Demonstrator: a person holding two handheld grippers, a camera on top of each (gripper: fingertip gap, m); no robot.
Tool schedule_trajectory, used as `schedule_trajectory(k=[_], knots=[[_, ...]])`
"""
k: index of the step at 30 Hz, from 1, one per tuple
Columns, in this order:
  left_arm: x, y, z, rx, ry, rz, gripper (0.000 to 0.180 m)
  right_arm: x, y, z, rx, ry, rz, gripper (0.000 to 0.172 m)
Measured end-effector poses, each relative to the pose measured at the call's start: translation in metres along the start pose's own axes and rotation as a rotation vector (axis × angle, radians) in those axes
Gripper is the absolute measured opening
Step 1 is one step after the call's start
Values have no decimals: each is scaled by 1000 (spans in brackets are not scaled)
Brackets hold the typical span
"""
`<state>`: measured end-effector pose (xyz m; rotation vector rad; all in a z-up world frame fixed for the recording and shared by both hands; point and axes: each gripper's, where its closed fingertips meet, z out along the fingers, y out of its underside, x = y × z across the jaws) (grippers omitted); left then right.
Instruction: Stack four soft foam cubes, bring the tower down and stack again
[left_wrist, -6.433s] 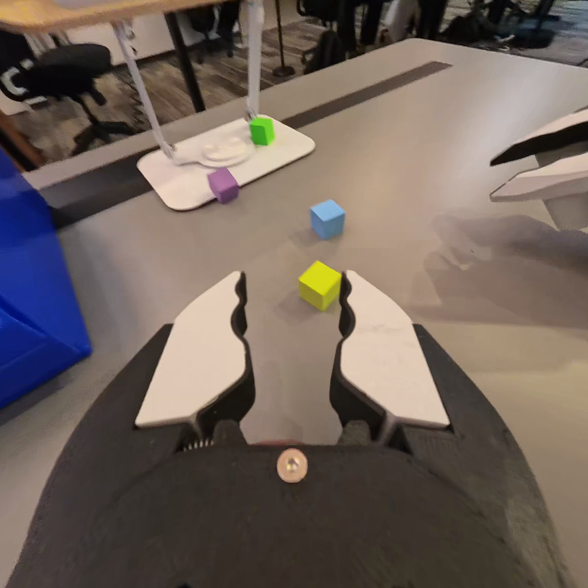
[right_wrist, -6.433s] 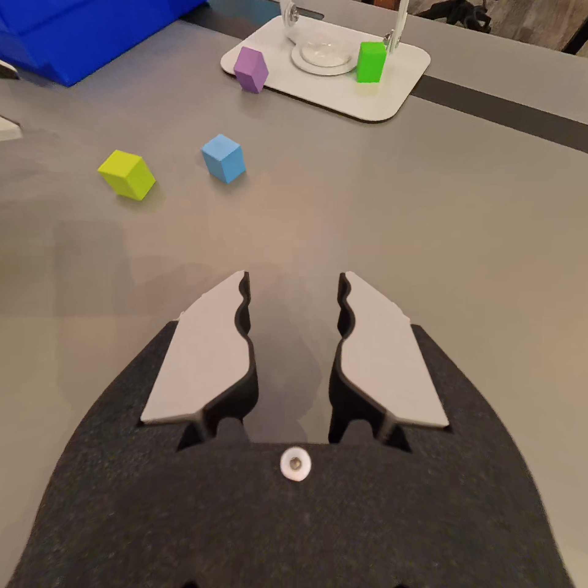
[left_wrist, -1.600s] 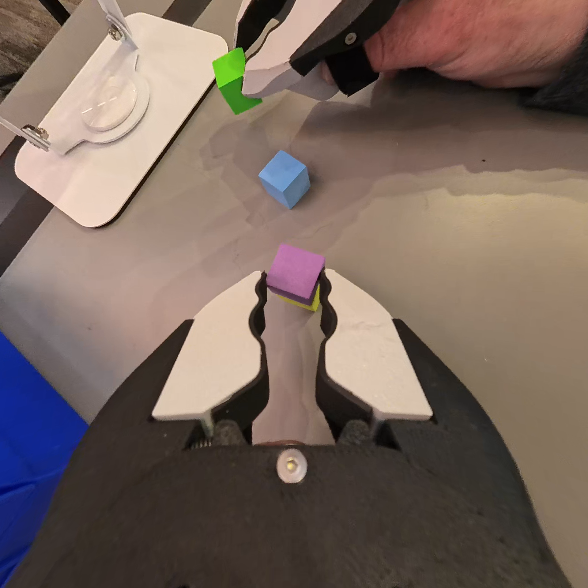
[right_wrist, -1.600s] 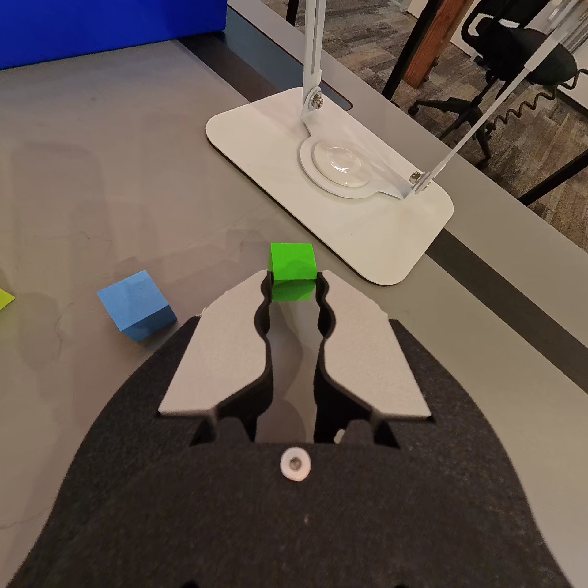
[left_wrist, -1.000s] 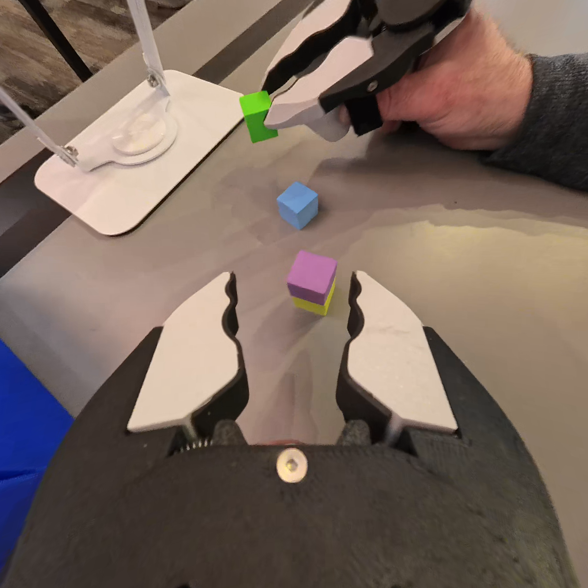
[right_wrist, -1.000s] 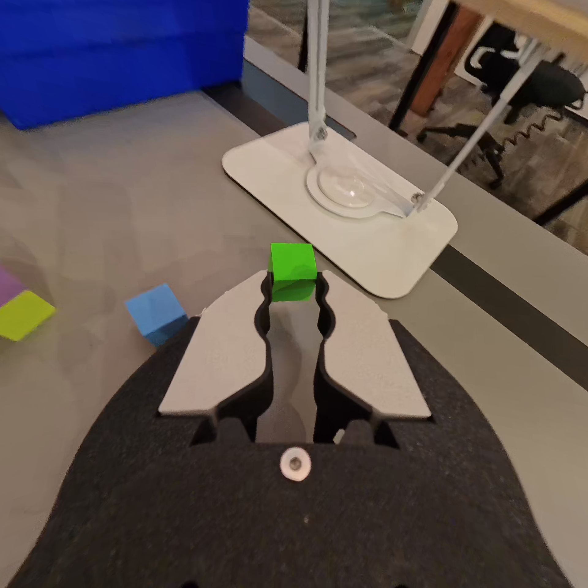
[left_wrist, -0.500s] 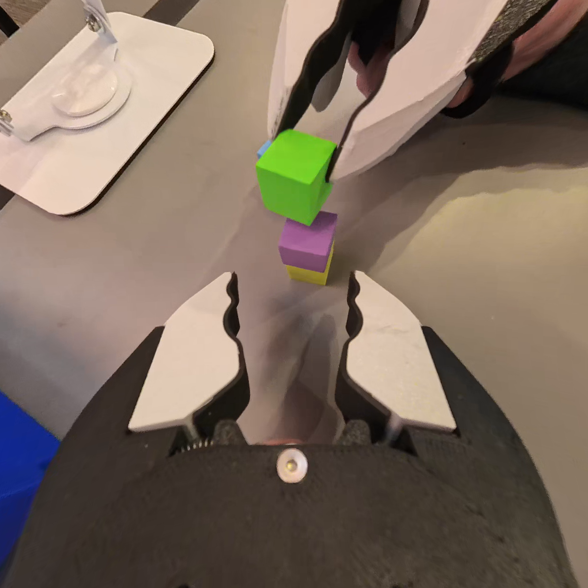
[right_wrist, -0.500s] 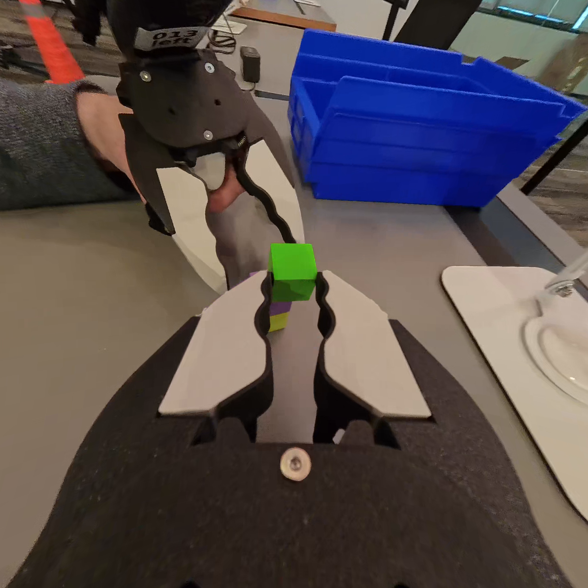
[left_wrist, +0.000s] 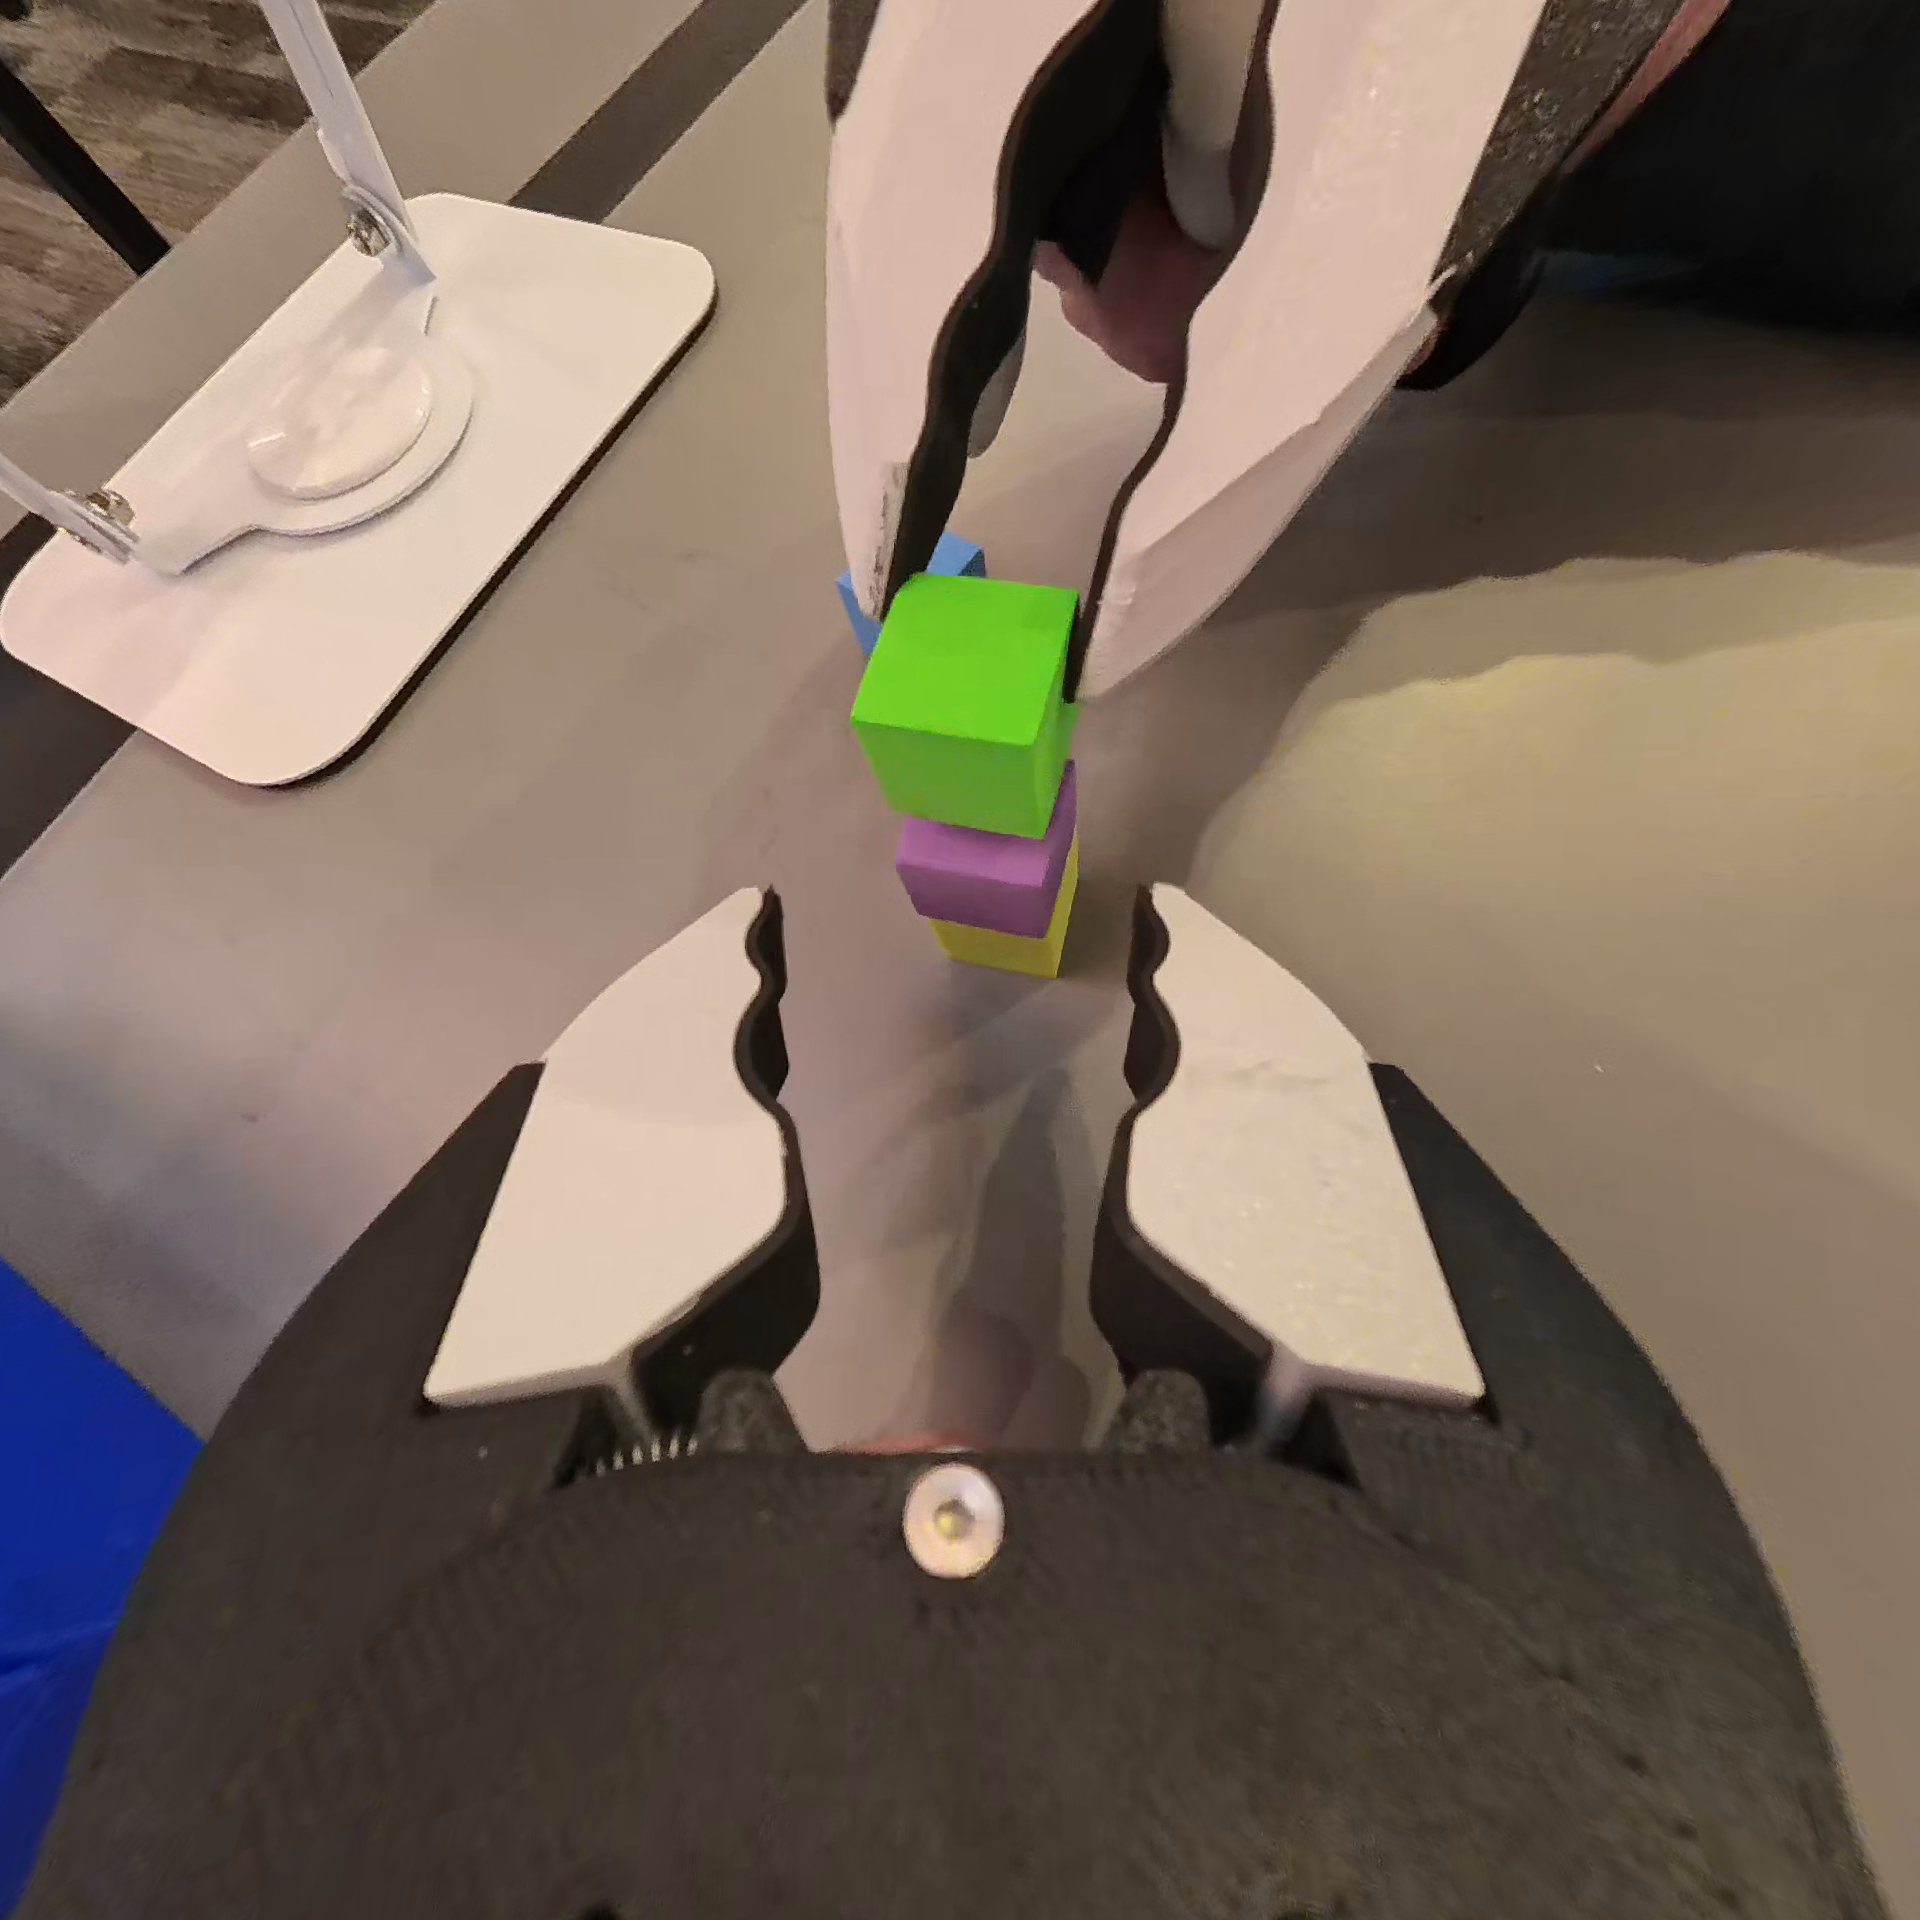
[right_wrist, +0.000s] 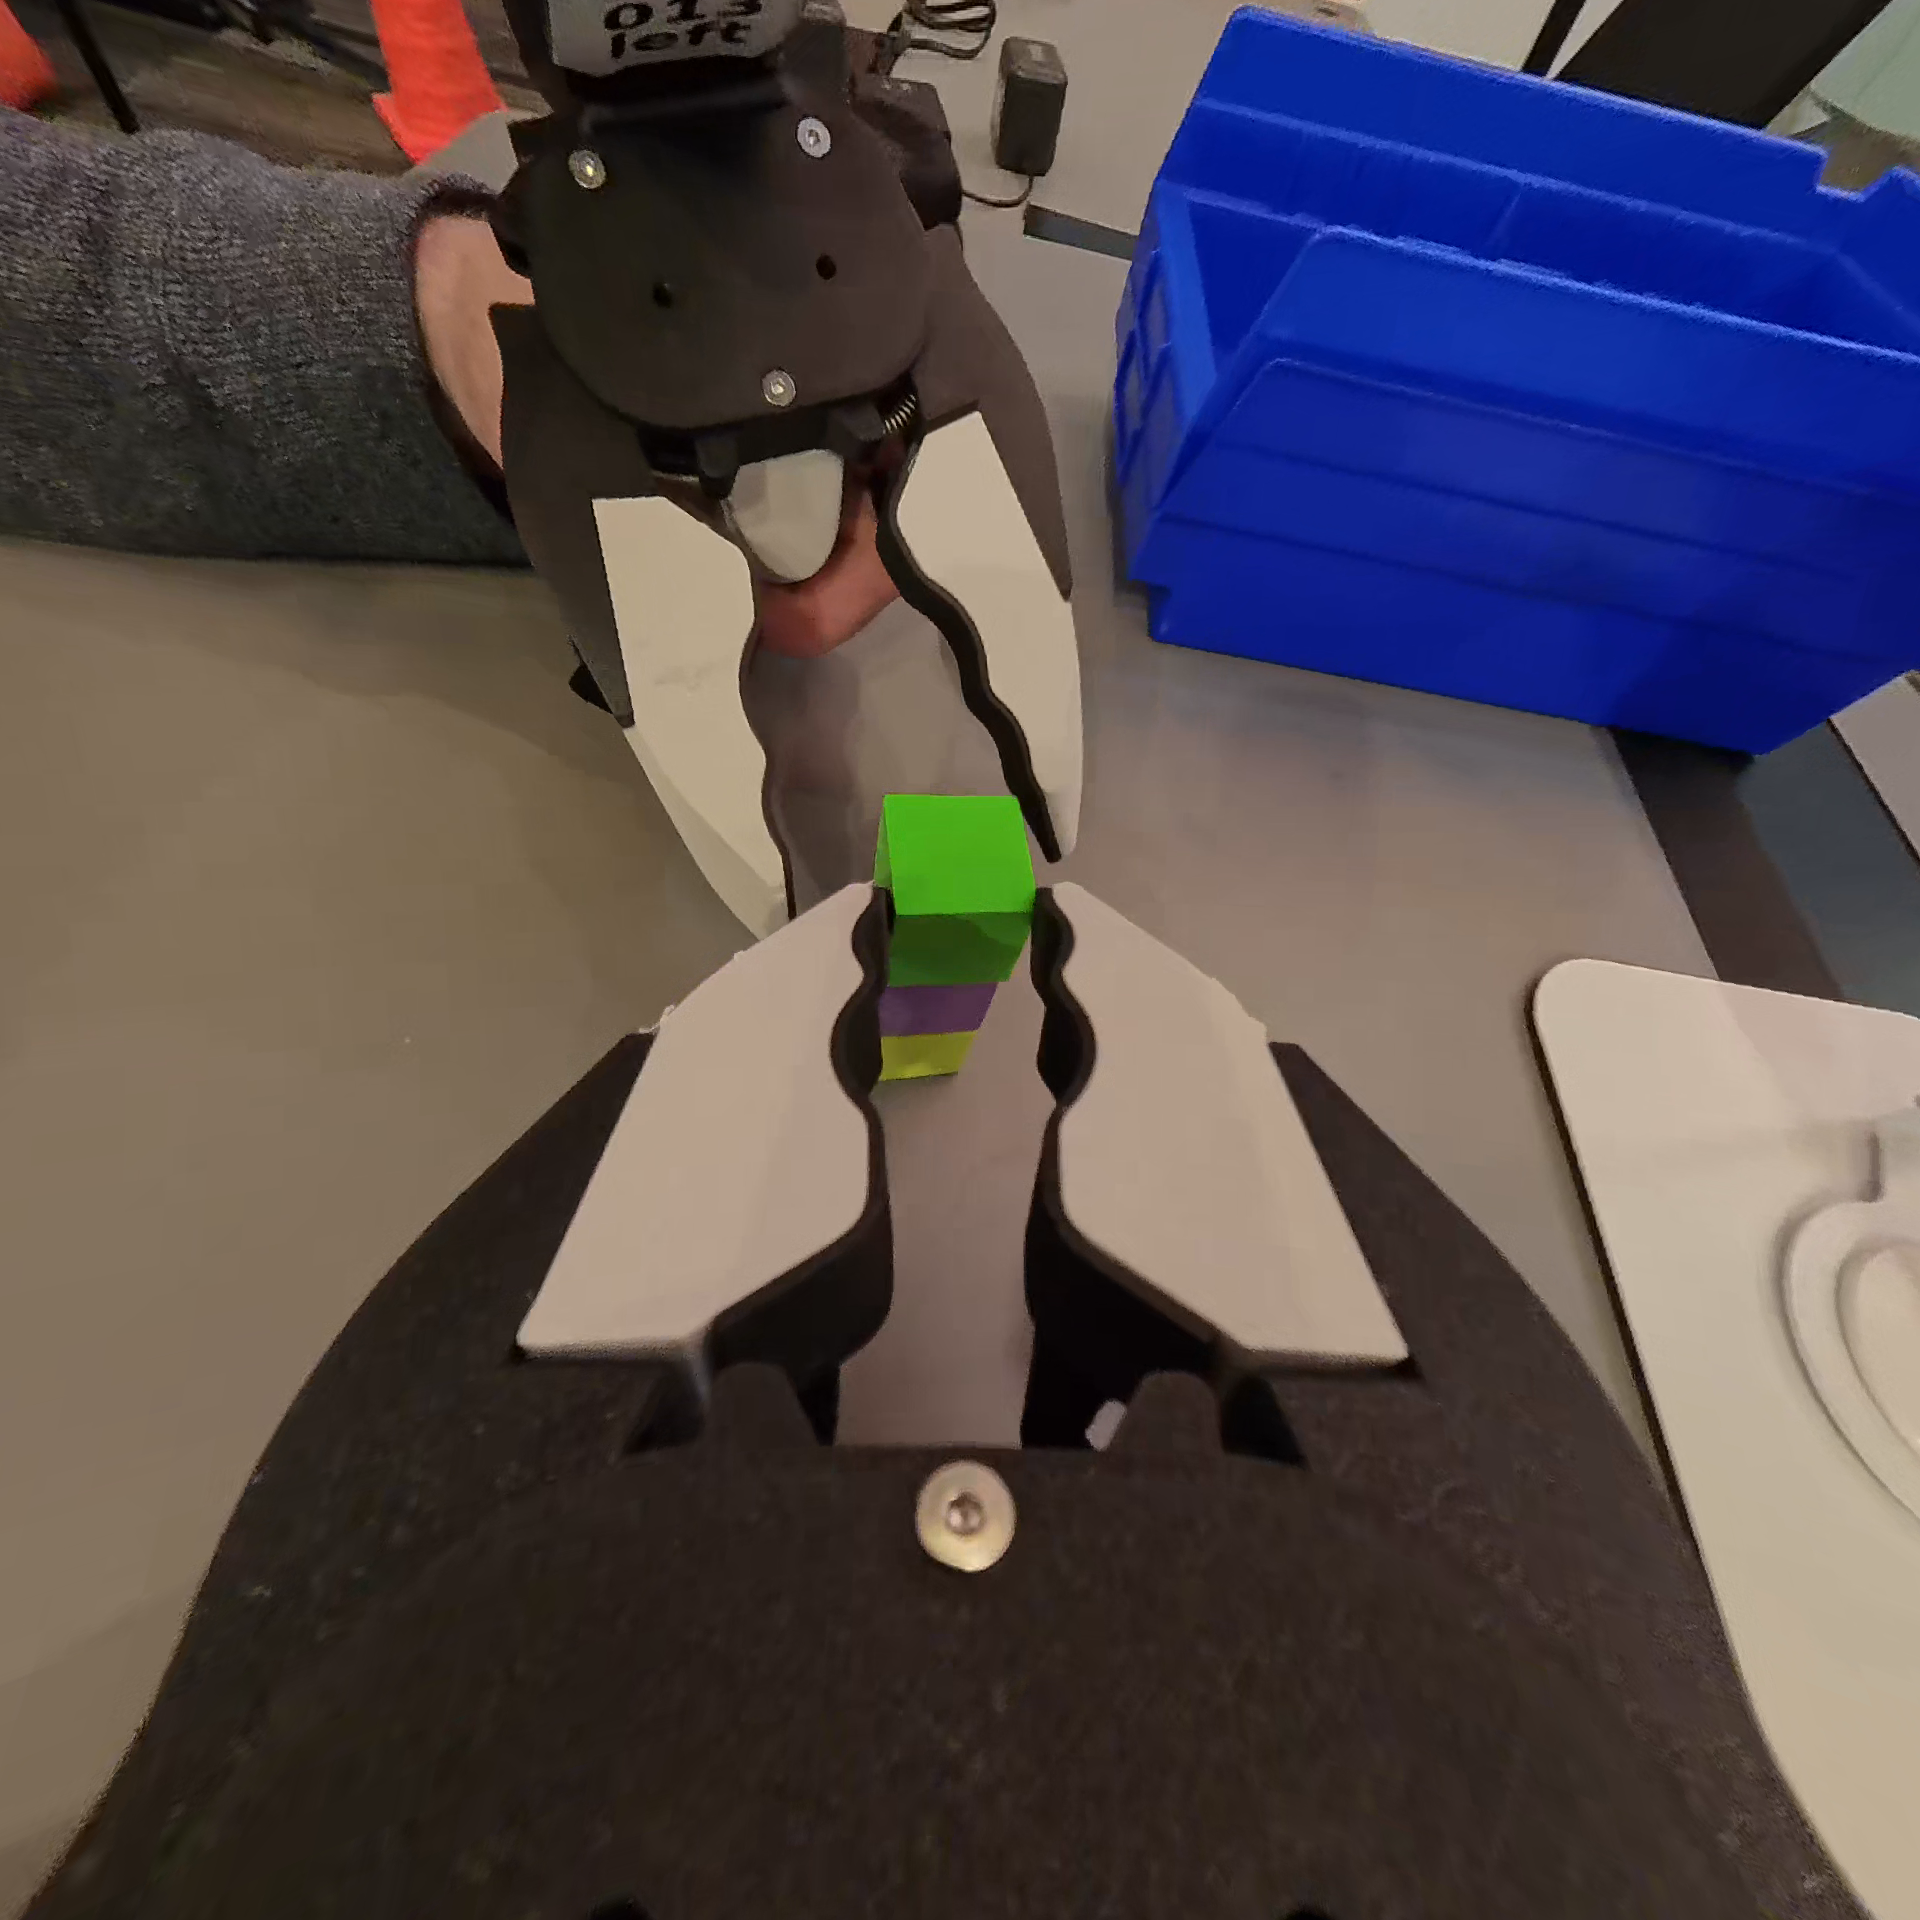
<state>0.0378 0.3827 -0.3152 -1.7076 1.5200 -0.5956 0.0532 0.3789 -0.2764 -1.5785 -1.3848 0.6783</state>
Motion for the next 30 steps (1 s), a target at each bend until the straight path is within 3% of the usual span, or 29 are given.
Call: schedule_trajectory(k=[30], knots=[[3,5,10,-26,7,11,59,-4,3,8,-4,-41,8,26]])
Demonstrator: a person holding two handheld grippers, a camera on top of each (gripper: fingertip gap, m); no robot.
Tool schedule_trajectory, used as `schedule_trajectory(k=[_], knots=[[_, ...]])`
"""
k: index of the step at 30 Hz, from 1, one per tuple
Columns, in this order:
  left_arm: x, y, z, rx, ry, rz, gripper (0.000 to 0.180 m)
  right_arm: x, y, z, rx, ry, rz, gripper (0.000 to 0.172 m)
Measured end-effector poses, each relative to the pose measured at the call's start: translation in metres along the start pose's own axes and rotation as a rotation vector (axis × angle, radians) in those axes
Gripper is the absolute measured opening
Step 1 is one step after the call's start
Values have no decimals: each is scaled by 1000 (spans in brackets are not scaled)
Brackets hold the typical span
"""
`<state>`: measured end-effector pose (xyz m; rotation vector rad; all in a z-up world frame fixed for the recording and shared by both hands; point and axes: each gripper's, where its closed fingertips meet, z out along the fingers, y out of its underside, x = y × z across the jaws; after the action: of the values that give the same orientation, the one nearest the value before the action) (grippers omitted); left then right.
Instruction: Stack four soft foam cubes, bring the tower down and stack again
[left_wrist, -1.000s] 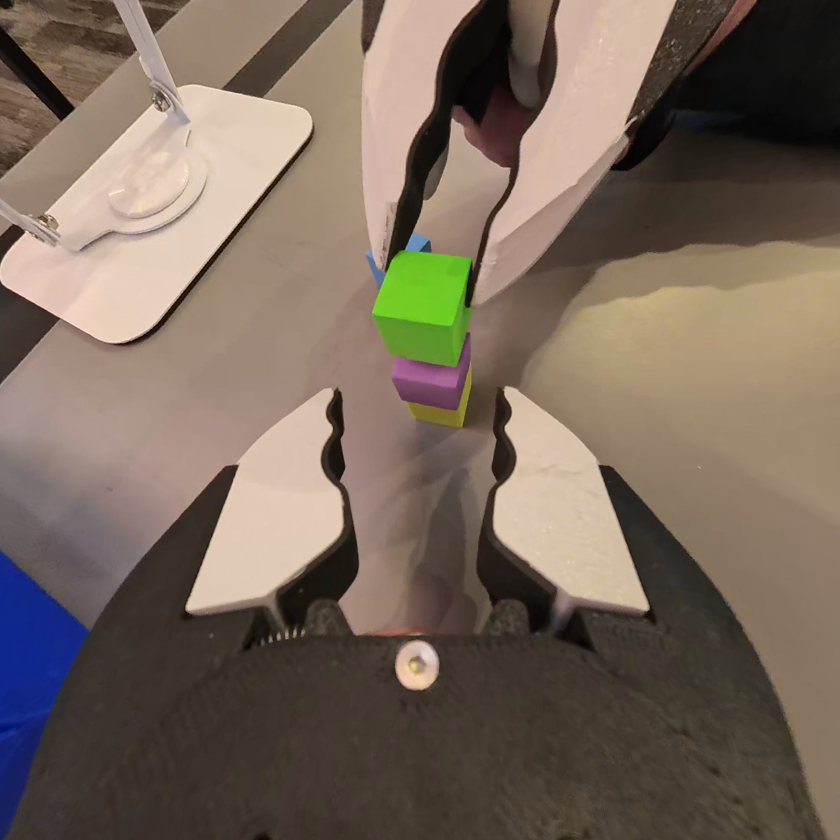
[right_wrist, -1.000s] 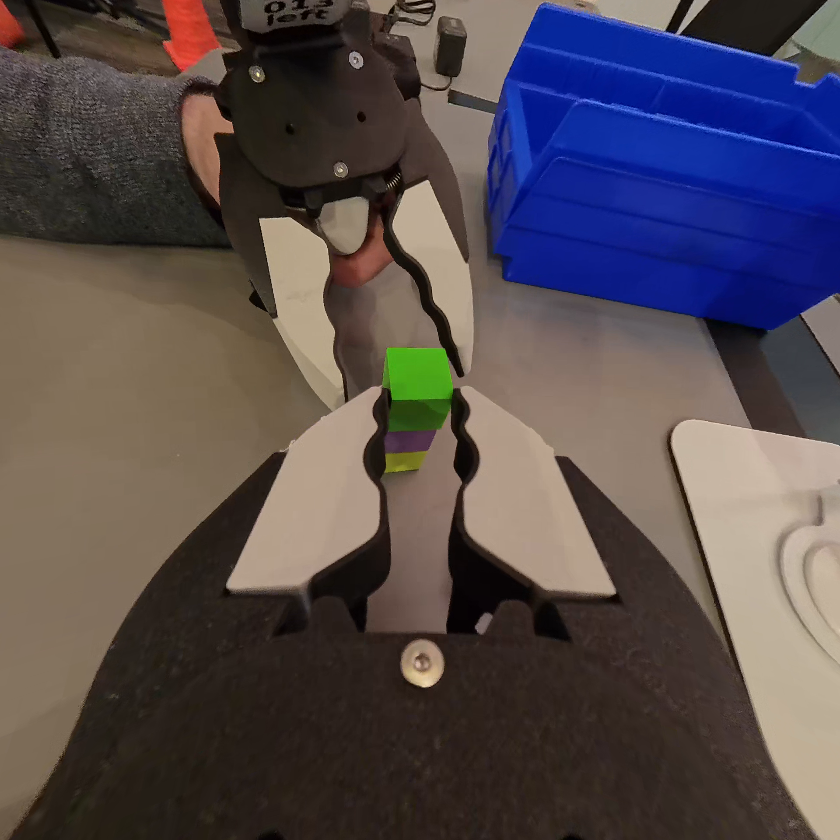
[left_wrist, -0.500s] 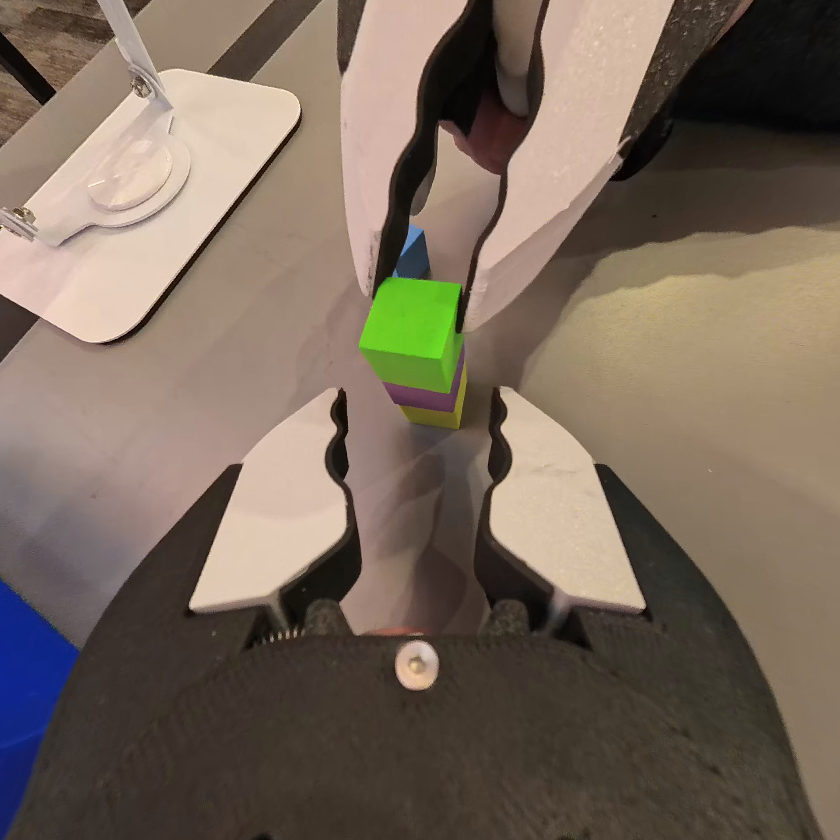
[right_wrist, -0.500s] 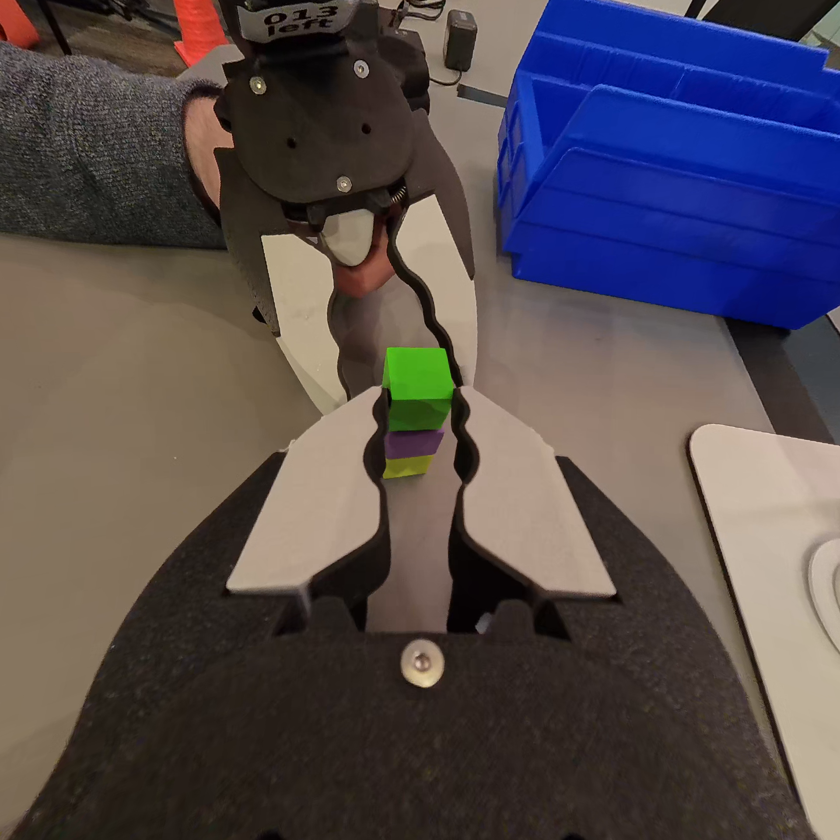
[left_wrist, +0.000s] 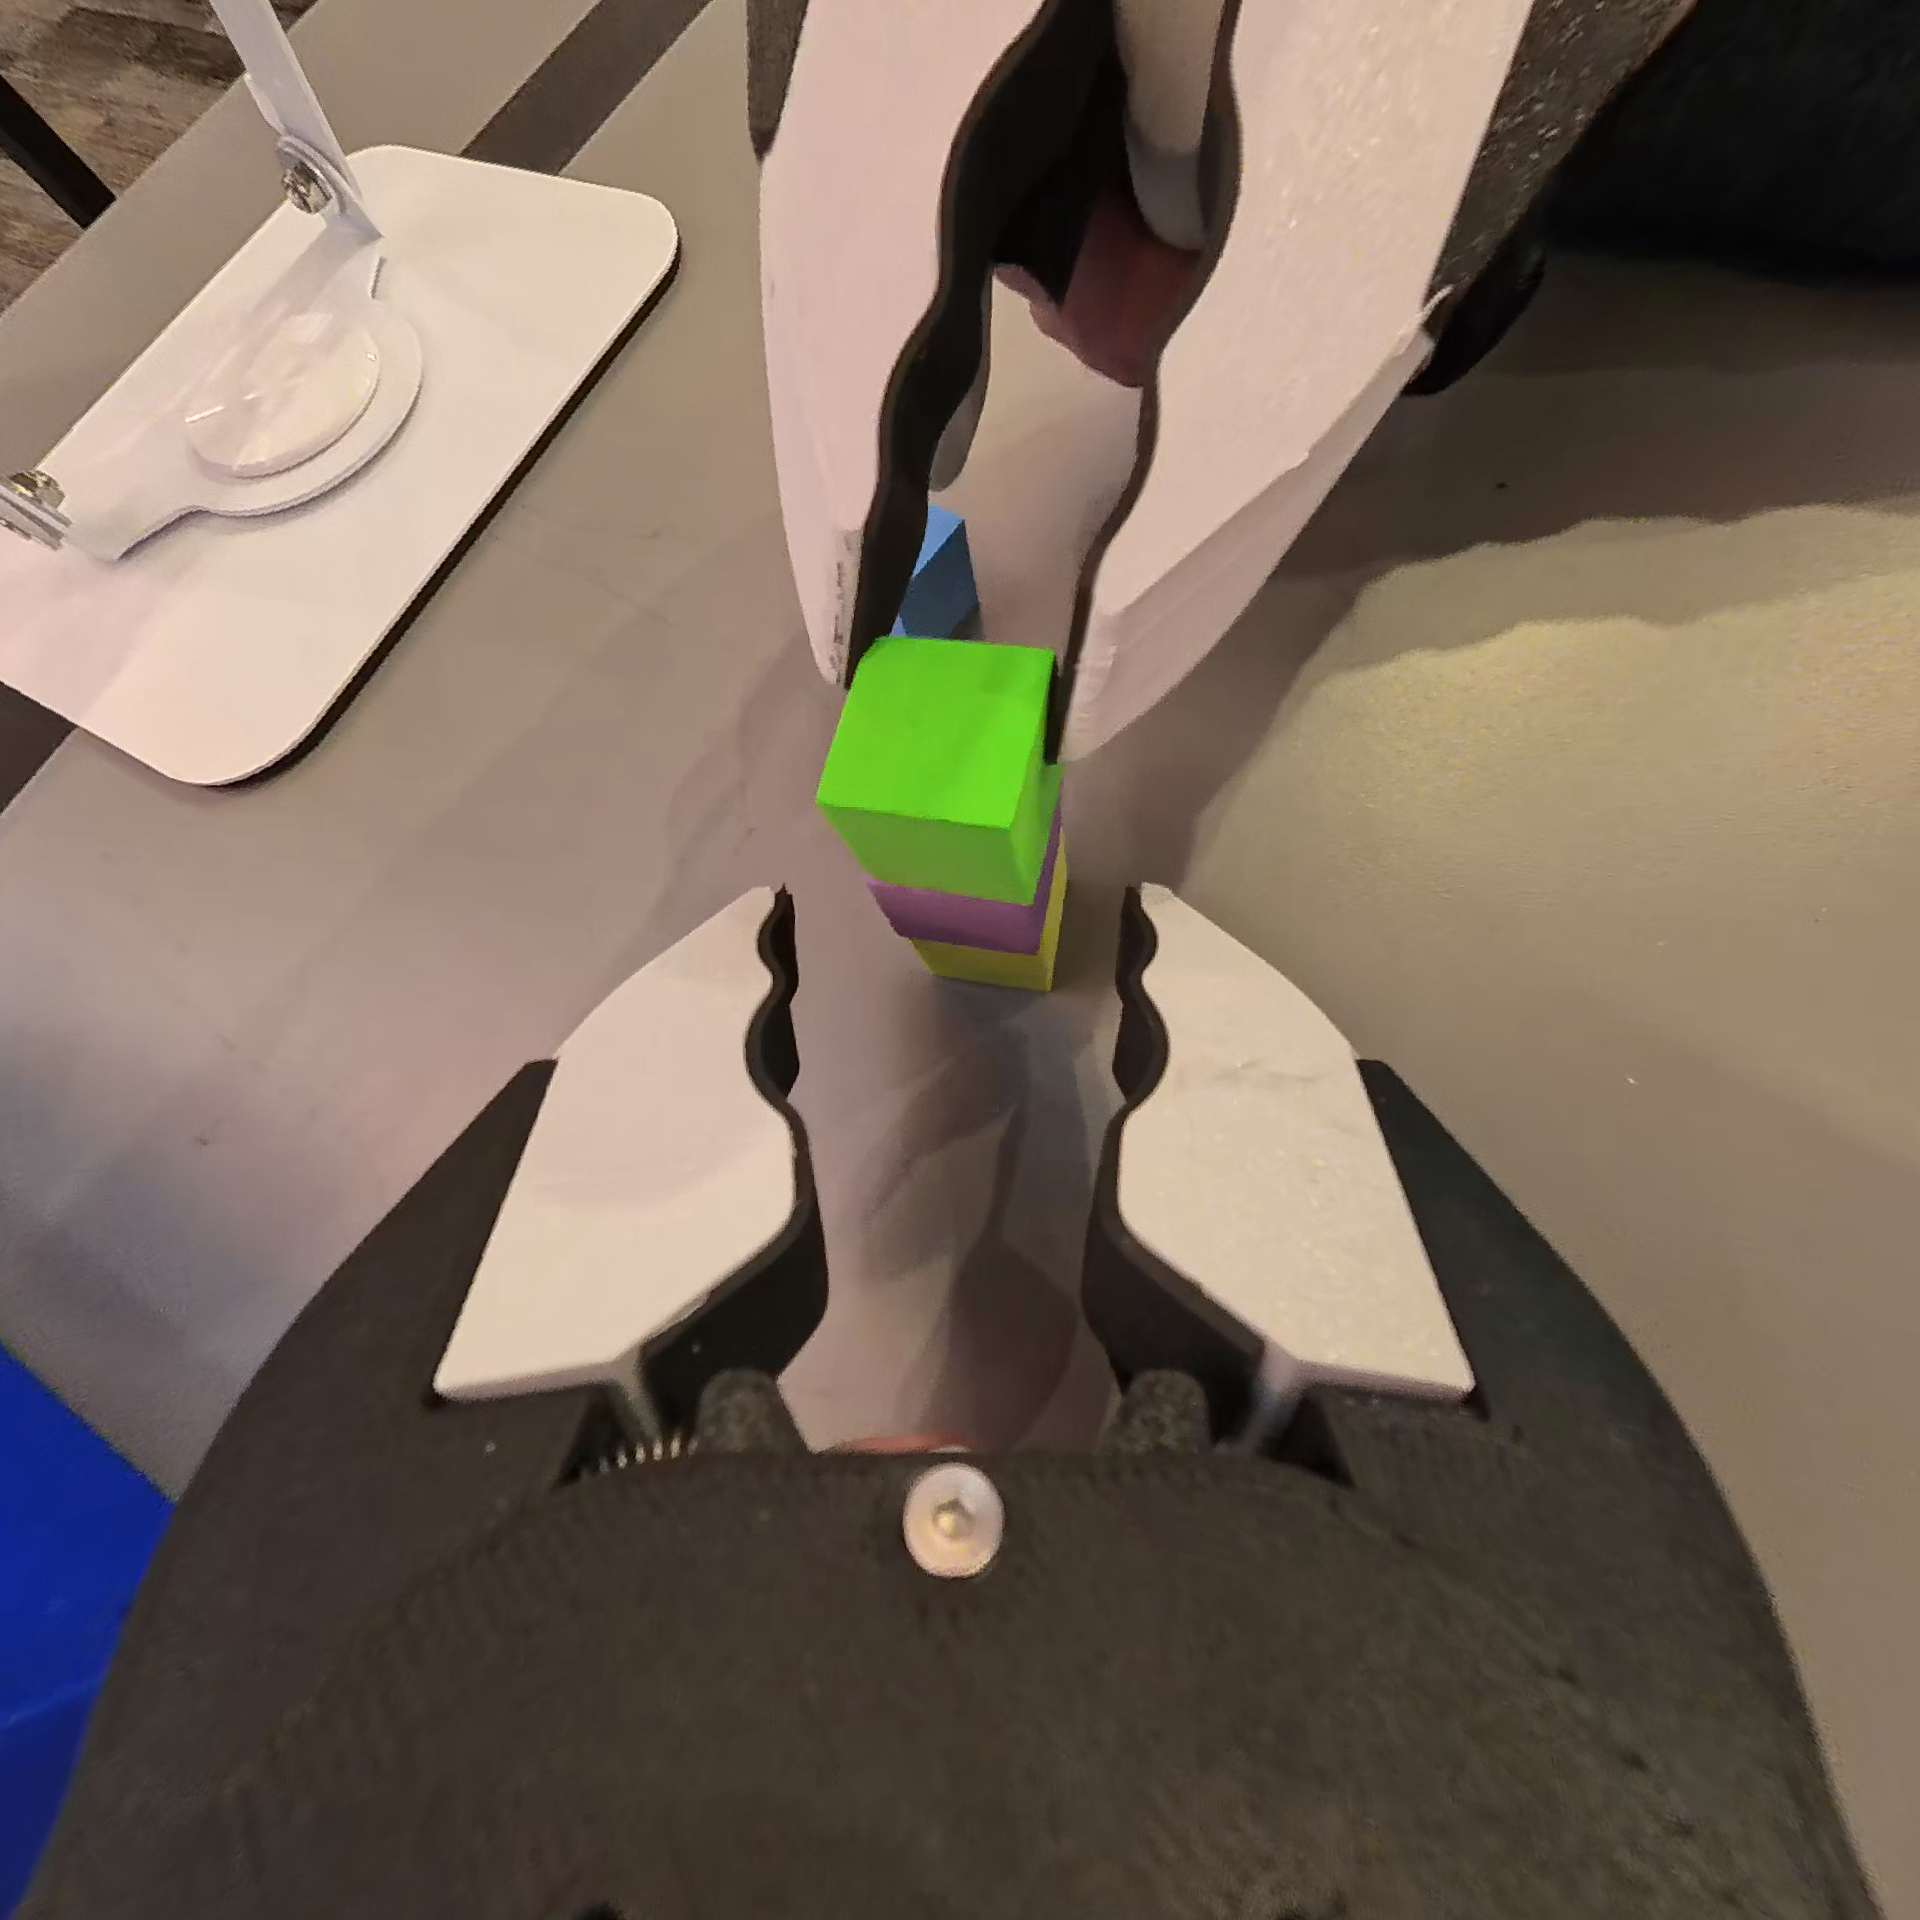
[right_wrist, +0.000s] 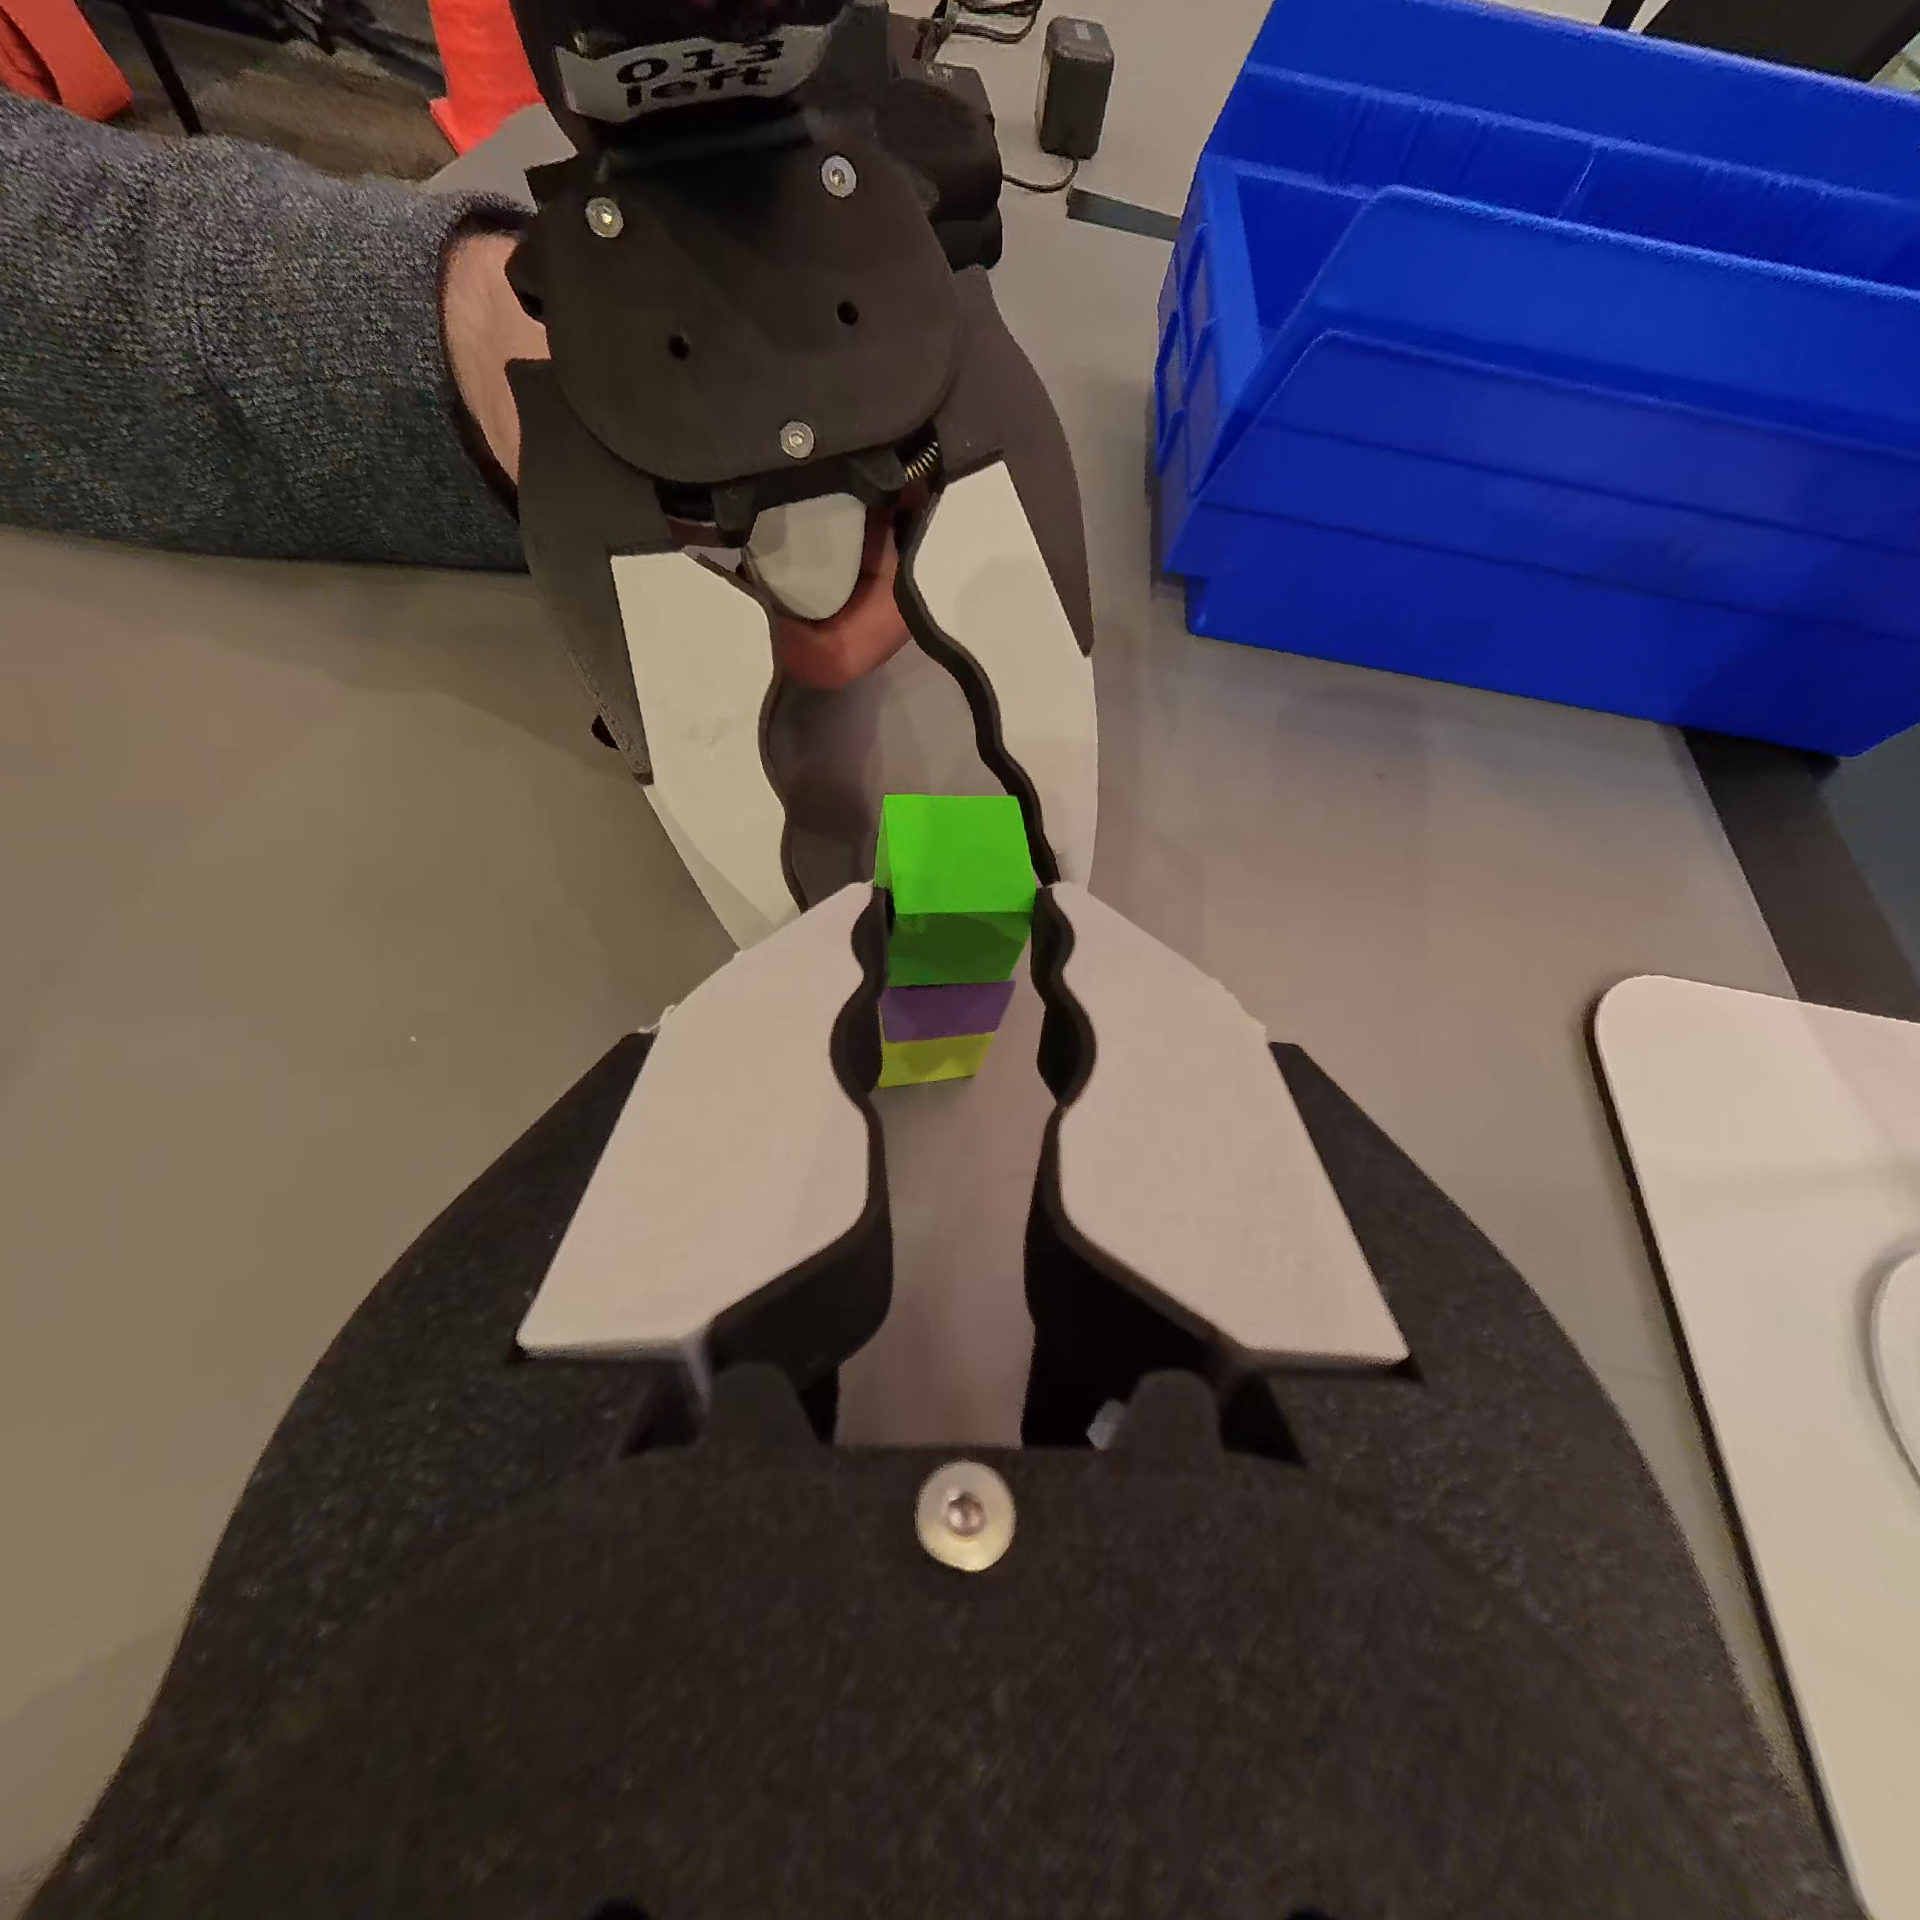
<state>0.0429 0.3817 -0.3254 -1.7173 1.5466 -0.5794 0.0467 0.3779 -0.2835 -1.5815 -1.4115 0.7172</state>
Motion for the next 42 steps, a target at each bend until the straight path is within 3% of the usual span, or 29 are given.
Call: schedule_trajectory(k=[4,6,15,22,37,42], knots=[[0,1,0,-2,1,-1,59,-3,1,3,-23,-2,-10,29],[0,1,0,-2,0,-1,59,-1,4,4,-41,13,-5,43],[-5,-10,-8,61,-12,-21,58,13,3,-19,-9,48,33,43],[-5,-25,-16,167,-2,-46,32,14,12,-16,-10,41,62,42],[-2,-25,-13,164,-6,-17,31,17,16,-20,-8,53,73,40],[0,-23,-11,156,12,-17,38,21,16,-25,-10,66,77,41]])
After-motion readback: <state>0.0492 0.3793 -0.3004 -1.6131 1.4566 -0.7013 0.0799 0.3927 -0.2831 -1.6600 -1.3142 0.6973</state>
